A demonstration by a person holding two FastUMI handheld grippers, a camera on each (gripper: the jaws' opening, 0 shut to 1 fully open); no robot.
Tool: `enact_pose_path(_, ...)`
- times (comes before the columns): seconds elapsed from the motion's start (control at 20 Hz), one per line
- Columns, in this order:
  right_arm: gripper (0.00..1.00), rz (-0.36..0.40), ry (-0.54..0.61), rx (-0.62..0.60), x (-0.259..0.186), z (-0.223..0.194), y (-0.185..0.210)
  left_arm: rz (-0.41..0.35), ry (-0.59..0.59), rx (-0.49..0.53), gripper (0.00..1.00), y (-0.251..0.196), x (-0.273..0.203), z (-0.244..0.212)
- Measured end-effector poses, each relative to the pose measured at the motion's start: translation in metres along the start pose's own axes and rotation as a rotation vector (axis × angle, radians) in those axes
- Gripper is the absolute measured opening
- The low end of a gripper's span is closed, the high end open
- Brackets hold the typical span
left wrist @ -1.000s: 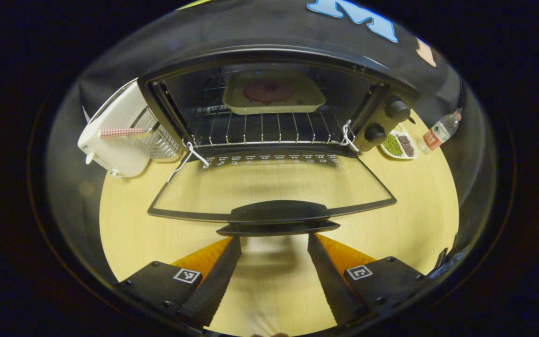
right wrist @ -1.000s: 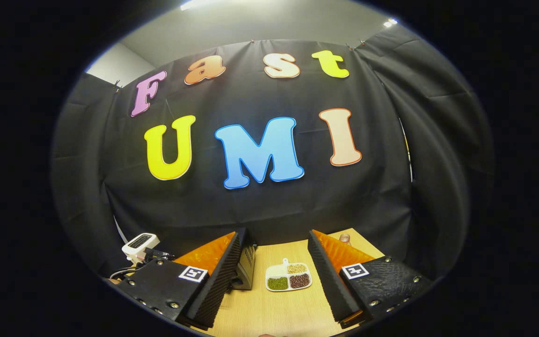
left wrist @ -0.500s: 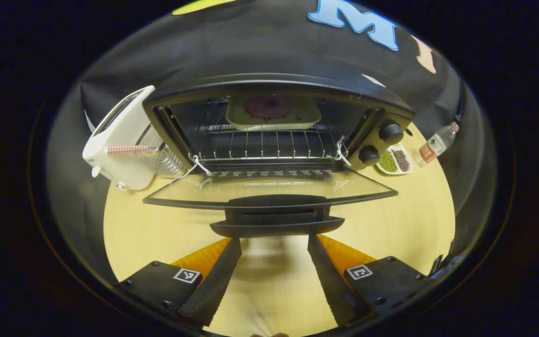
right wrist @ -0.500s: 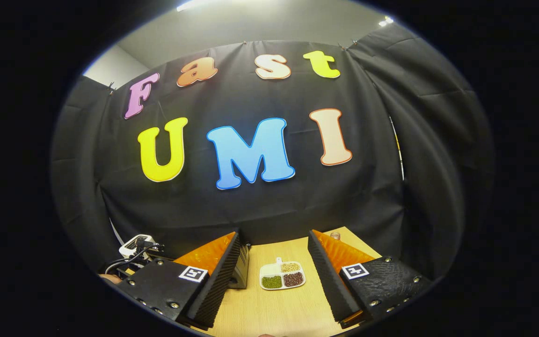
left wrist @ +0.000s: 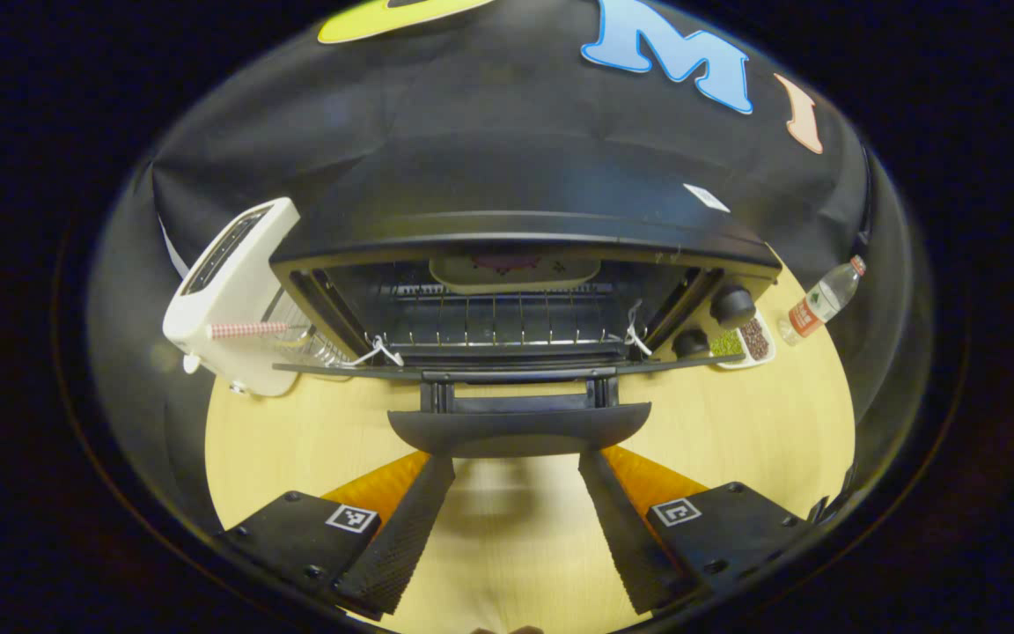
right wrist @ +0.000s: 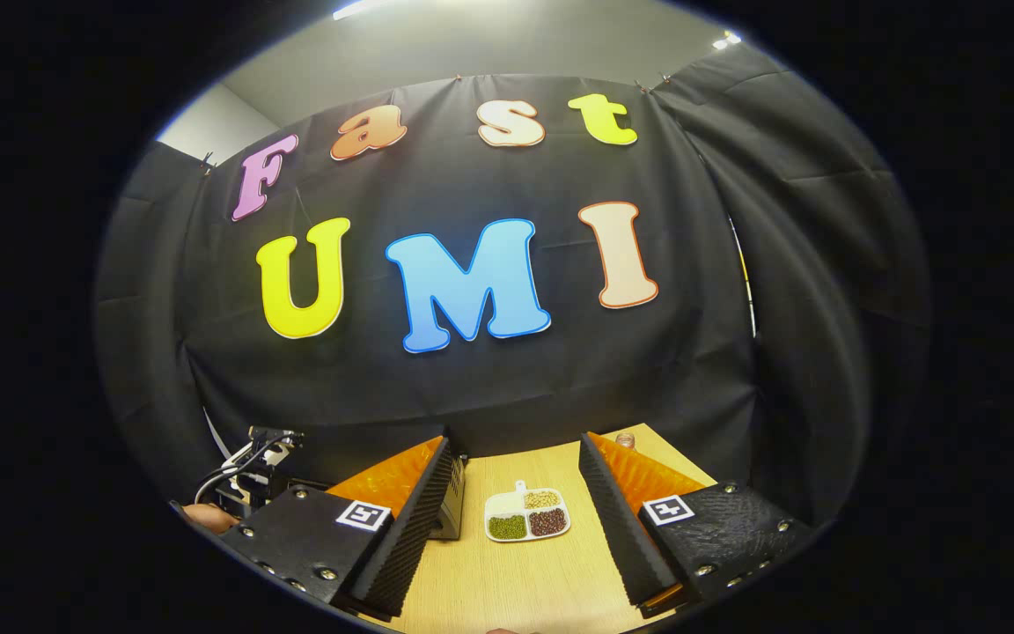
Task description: Open the electric oven with the left hand, put the food in, and close the electric oven.
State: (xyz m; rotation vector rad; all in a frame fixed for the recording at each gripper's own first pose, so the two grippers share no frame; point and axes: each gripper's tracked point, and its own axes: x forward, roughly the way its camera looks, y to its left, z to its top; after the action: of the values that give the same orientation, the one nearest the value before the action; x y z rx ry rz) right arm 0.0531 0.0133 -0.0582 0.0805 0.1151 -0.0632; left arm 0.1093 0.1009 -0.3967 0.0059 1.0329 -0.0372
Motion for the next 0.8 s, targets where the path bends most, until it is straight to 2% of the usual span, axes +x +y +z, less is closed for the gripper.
enact_pose_path(0.15, 0.89, -0.002, -0.005, -0.004, -0.003, 0.002, -0.003, 0.01, -0.052, -0.003, 0.97, 0.005, -0.004, 0.015)
enact_pose_path(0.2, 0.89, -0.002, -0.006, -0.005, -0.004, 0.002, -0.004, 0.013, -0.073, -0.005, 1.0, 0.005, -0.008, 0.021)
enact_pose_path(0.25, 0.89, 0.0, -0.006, -0.004, -0.005, 0.003, -0.006, 0.019, -0.095, -0.007, 0.98, 0.005, -0.013, 0.026)
enact_pose_path(0.4, 0.89, 0.013, -0.011, -0.005, -0.006, 0.005, -0.005, 0.023, -0.221, 0.008, 0.98, -0.003, -0.048, 0.049)
enact_pose_path(0.55, 0.89, 0.039, -0.031, -0.023, -0.01, 0.014, -0.001, -0.003, -0.407, 0.004, 0.97, -0.024, -0.109, 0.078)
enact_pose_path(0.65, 0.89, 0.065, -0.06, -0.036, -0.013, 0.027, 0.005, -0.023, -0.583, -0.012, 0.97, -0.04, -0.165, 0.103)
enact_pose_path(0.8, 0.89, 0.1, -0.105, -0.054, -0.02, 0.052, 0.016, -0.011, -0.822, -0.012, 1.0, -0.053, -0.257, 0.126)
